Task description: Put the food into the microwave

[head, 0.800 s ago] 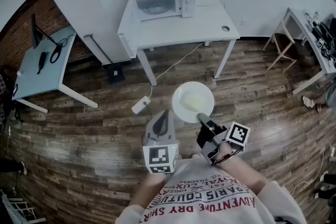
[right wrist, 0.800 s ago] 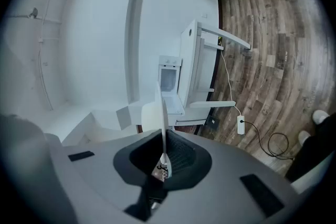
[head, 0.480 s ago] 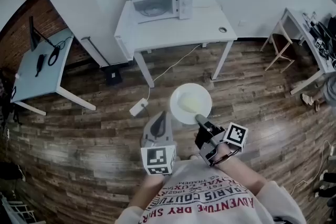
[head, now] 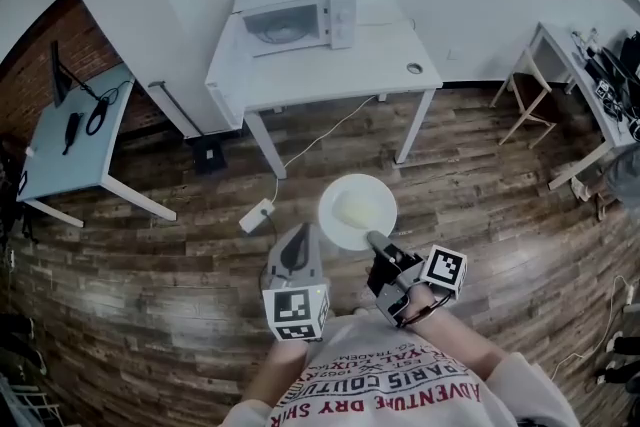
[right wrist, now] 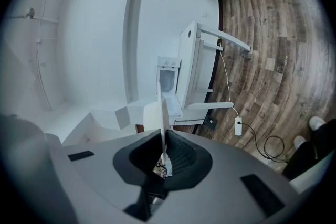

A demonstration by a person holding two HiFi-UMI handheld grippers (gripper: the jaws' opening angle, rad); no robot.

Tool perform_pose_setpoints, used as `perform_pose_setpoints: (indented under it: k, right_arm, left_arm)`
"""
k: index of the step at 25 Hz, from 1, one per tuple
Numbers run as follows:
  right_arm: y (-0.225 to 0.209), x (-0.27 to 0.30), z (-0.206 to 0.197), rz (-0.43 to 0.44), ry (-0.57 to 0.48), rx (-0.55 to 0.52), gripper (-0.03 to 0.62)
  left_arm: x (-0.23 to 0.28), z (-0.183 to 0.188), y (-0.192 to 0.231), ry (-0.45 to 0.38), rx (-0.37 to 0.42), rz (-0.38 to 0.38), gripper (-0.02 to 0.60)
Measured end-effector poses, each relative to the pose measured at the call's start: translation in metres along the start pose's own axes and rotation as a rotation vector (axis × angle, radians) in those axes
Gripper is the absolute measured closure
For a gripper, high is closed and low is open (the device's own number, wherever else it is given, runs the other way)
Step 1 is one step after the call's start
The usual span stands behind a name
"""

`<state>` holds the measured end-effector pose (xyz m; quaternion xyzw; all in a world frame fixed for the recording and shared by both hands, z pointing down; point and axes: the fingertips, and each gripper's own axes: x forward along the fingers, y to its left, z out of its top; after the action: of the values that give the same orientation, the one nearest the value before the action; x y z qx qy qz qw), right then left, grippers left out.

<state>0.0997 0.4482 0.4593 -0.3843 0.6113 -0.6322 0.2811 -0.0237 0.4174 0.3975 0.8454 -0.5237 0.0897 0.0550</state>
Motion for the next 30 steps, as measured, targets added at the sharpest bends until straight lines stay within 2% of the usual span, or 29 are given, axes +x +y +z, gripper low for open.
perform_pose_setpoints:
  k: [8, 14, 18, 23, 30]
  right_arm:
    - [-0.012, -0.007, 0.034, -0.009, 0.028, -0.001, 0.568]
    - [-0.020, 0.018, 0.051, -0.030, 0.045, 0.024, 0.568]
    - [-0.019, 0.057, 0.072, -0.039, 0.037, 0.023, 0.568]
    - [-0.007, 0.131, 0.100, -0.025, 0.014, 0.001, 0.568]
    - [0.018, 0.236, 0.145, -0.025, -0.039, 0.017, 0.568]
  left_arm:
    - [0.020, -0.012, -0.025, 0.034, -0.020, 0.010, 0.578]
    - [0.052, -0.011, -0.013, 0.044, -0.025, 0.010, 0.578]
    - [0.086, -0.008, 0.011, 0.048, -0.023, 0.011, 0.578]
    - [0.150, 0.000, 0.065, 0.046, -0.051, -0.009, 0.578]
    - [0.251, 0.045, 0.141, 0.004, -0.039, -0.065, 0.578]
